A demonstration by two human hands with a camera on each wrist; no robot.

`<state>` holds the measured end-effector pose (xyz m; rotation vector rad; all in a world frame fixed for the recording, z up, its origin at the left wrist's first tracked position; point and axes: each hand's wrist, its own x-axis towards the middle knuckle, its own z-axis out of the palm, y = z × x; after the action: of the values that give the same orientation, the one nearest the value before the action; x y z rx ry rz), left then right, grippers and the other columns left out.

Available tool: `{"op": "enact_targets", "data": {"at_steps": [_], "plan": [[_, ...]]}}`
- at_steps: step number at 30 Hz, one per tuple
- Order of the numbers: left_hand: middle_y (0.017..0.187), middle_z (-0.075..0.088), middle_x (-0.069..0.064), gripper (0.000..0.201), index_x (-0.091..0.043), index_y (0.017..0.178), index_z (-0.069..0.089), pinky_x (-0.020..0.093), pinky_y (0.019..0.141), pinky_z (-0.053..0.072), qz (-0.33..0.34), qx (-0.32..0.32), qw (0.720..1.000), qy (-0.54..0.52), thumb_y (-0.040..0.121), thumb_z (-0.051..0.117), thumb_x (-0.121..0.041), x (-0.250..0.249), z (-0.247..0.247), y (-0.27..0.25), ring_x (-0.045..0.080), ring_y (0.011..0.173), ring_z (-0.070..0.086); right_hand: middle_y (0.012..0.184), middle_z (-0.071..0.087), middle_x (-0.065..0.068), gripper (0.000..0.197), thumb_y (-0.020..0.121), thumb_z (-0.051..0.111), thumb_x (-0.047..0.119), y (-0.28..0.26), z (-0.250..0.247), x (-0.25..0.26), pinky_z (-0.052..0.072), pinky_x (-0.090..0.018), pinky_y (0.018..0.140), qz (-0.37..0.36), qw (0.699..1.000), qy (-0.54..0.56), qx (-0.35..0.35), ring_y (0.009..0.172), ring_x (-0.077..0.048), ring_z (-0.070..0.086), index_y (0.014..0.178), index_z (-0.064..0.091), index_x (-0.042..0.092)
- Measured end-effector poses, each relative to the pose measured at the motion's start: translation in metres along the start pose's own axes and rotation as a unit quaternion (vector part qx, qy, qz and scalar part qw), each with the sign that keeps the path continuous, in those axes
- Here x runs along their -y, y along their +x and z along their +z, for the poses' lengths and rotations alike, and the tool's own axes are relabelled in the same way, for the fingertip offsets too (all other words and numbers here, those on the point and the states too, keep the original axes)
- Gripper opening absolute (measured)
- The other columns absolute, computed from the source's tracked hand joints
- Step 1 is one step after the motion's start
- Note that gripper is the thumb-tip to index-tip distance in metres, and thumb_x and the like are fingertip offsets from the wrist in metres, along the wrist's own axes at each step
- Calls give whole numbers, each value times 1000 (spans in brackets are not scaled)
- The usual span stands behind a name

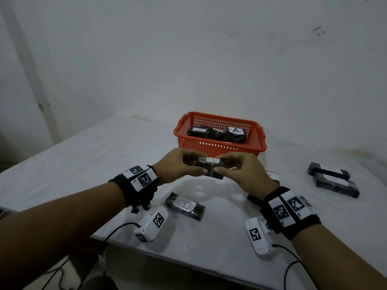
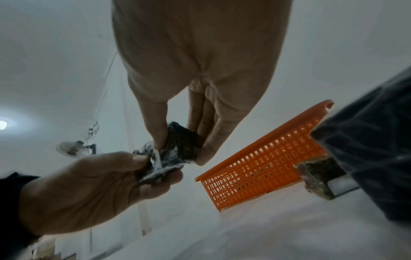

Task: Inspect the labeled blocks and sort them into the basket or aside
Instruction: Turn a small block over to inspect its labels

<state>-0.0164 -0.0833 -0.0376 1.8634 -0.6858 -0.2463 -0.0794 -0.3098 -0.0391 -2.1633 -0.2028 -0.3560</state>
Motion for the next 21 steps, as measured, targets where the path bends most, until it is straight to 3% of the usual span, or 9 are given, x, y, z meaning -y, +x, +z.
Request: {"op": "enact_targets", "data": {"at_steps": [3,7,9,11,13,14,16,18,21], "plan": [[103,80,5,36,-10,116,73,31,89,61,6,-9,1000,-9,82,82,-4,-1,1,-1,20,95,77,100,79,8,33,81,87,27,0,-2,0,61,-35,92,8,1000,8,8,93,-7,74,112,77,21],[100,80,7,31,-12,111,73,24,79,61,2,-2,999,-47,84,78,1,-6,-3,-2,20,90,78,109,78,10,46,77,91,25,-2,-3,0,59,-31,95,28,998,41,35,100,-6,74,120,74,25],[104,79,8,35,-13,116,71,23,79,61,-3,10,998,-63,85,78,0,-7,-3,-2,19,91,78,107,78,8,45,77,90,19,0,-5,-2,60,-32,94,28,998,41,27,99,-10,75,118,74,23],[108,78,9,39,-13,121,69,25,80,61,-5,12,997,-74,84,79,-1,-8,0,-3,22,93,78,104,79,5,43,76,90,15,2,-7,-2,60,-25,81,28,999,41,22,98,-15,75,115,75,22],[103,79,9,35,-12,116,71,24,78,61,6,-4,997,-76,84,78,1,-9,1,-3,21,89,78,102,79,4,42,76,90,16,4,-8,0,51,-10,61,30,998,37,28,96,-16,75,115,74,21],[100,80,9,32,-11,113,73,23,76,61,11,-11,997,-74,84,78,2,-10,2,-3,20,87,78,102,79,4,43,77,90,18,4,-8,2,48,-8,56,29,998,39,30,93,-14,75,117,74,20],[99,80,9,31,-10,111,73,23,76,61,18,-8,997,-70,84,78,2,-11,2,-2,20,86,78,104,78,2,42,80,88,21,3,-8,7,48,-7,58,20,998,52,28,85,-3,73,120,74,19],[104,79,11,33,-9,116,72,25,79,61,18,6,997,-74,85,77,0,-12,3,-2,22,91,78,99,78,-1,36,83,85,19,2,-10,11,47,-6,57,14,998,58,15,66,8,68,118,75,14],[105,78,12,34,-7,118,71,27,79,62,20,3,996,-83,86,77,0,-10,4,-1,23,92,78,95,76,-1,34,84,84,15,-2,-11,16,45,-5,52,5,999,48,10,55,12,62,117,75,10]]}}
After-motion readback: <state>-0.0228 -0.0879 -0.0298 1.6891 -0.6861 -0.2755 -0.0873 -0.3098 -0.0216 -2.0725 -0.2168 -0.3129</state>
